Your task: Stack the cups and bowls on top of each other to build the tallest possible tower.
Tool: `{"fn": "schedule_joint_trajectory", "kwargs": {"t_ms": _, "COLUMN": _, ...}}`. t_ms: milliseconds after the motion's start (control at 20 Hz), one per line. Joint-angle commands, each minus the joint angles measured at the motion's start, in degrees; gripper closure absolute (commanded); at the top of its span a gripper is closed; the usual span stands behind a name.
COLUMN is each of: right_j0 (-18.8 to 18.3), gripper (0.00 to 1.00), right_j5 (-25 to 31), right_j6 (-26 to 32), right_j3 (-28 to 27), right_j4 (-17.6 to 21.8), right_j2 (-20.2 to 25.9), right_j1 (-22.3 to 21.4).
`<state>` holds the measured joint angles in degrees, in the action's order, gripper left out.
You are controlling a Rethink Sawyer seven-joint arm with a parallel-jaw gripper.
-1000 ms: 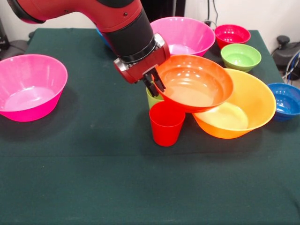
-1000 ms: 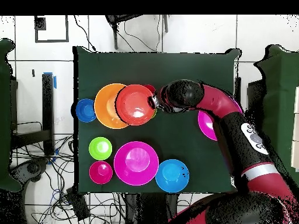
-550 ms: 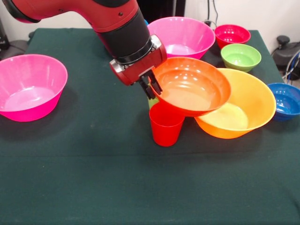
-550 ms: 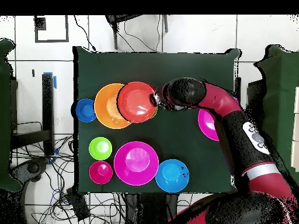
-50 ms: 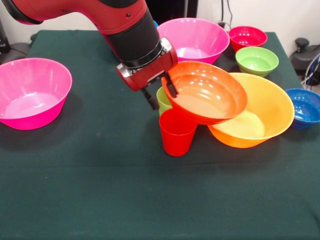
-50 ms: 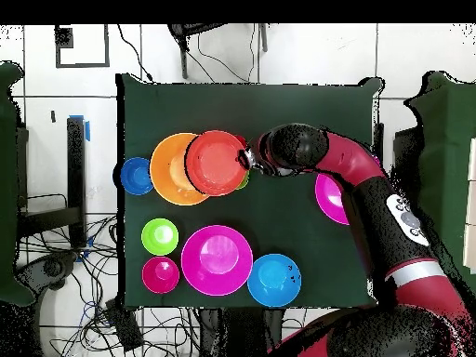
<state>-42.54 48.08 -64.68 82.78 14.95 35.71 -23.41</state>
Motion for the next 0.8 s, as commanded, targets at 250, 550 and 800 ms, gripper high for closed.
{"fn": "schedule_joint_trajectory", "kwargs": {"t_ms": 250, "right_j0": 0.8, "gripper": 0.00, "right_j5": 6.9, "right_j6": 4.0, "right_j3": -1.3, "right_j4": 4.0, "right_j2": -2.8, "right_j1": 2.3}}
{"fn": "schedule_joint_trajectory", "kwargs": {"t_ms": 550, "right_j0": 1.0, "gripper": 0.00, "right_j5": 6.9, "right_j6": 3.9, "right_j3": -1.6, "right_j4": 4.6, "right_j2": -3.3, "right_j1": 2.0}}
{"fn": "schedule_joint_trajectory", "kwargs": {"t_ms": 800, "right_j0": 0.9, "gripper": 0.00, "right_j5": 5.7, "right_j6": 3.5, "right_j3": -1.4, "right_j4": 4.8, "right_j2": -3.2, "right_j1": 1.7}}
